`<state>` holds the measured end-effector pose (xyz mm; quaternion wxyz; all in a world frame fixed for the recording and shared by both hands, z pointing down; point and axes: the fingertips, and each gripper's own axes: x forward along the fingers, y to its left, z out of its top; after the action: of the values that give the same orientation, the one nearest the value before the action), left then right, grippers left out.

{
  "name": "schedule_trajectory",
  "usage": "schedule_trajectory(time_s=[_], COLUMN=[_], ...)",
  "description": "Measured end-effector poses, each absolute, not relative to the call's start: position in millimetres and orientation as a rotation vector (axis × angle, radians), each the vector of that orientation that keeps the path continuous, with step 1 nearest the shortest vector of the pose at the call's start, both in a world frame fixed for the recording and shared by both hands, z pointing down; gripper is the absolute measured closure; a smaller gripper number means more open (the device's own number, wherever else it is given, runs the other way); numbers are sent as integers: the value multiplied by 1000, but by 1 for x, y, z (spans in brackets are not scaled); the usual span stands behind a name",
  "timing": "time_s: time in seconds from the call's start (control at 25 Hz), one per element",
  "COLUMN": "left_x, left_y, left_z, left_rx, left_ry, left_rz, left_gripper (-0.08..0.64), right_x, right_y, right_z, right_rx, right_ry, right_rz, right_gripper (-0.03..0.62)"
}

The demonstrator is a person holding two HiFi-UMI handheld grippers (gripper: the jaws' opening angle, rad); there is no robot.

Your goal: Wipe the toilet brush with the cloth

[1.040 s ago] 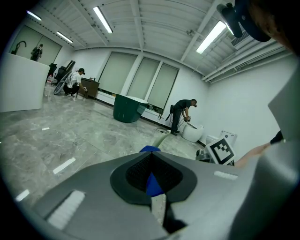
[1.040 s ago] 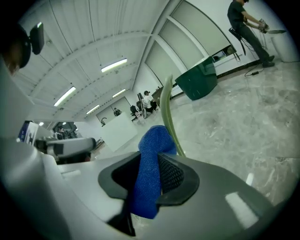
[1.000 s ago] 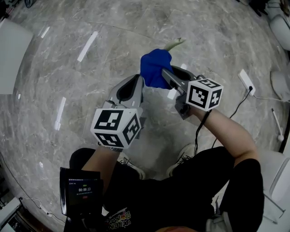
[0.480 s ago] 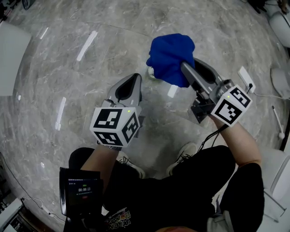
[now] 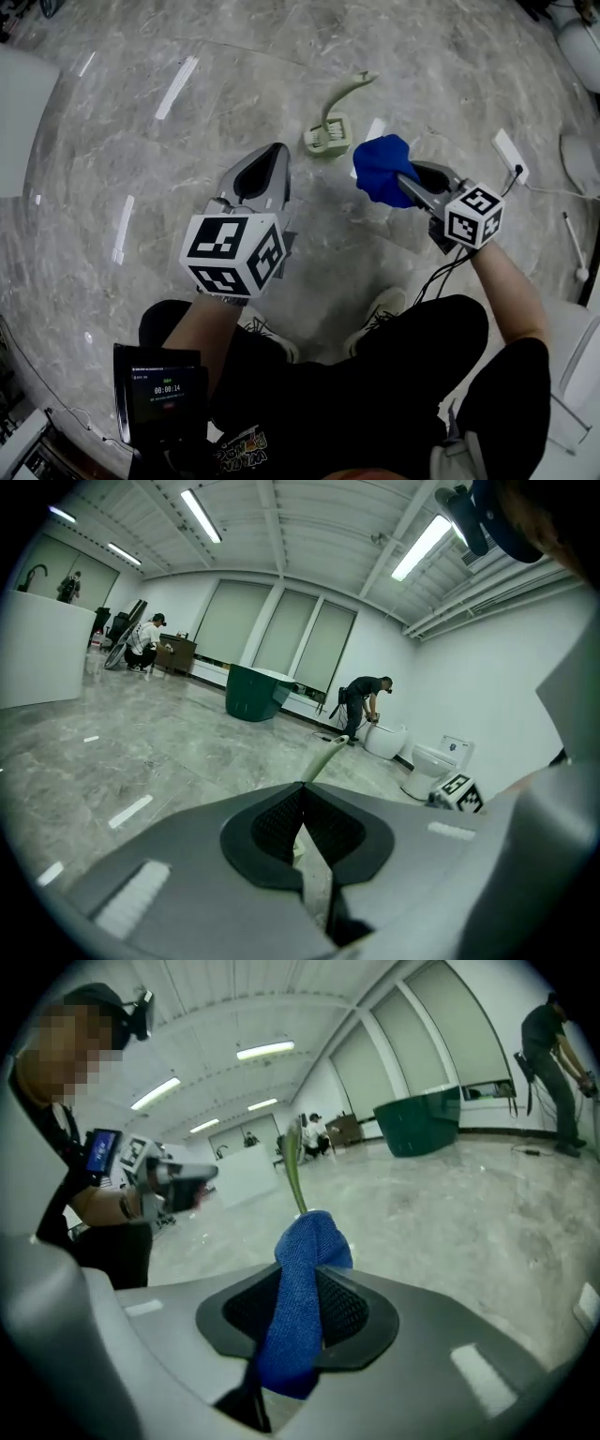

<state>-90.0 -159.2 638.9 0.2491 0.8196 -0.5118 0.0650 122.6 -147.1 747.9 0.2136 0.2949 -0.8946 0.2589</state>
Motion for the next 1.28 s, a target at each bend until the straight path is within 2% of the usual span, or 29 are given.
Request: schedule_trajectory(time_s=[0.12,0.28,0.48,0.68,1.28], left_x=[-85,-80,-84,-87,-83], left_y=[-160,-157,-148,-141,-150], left_z=[638,637,640,636,637], left_rx=[2237,2248,2247,2241,2219], left_ry=[-1380,-1365,-1370,-1369,-1305], left_rz=[186,197,229,217,163], left_gripper=[549,549,549,549,549], right_x=[135,153,140,116,109], right_y=[-157,-201,-284,-311,-178], right_z=[835,907,896,896,940], right_rx=[826,909,1095,1129,624], right_ry=[-2255,-2029,-2028,-2046,-2020], right_rz=[830,752,615,618,609], right_gripper=[482,482,482,482,482])
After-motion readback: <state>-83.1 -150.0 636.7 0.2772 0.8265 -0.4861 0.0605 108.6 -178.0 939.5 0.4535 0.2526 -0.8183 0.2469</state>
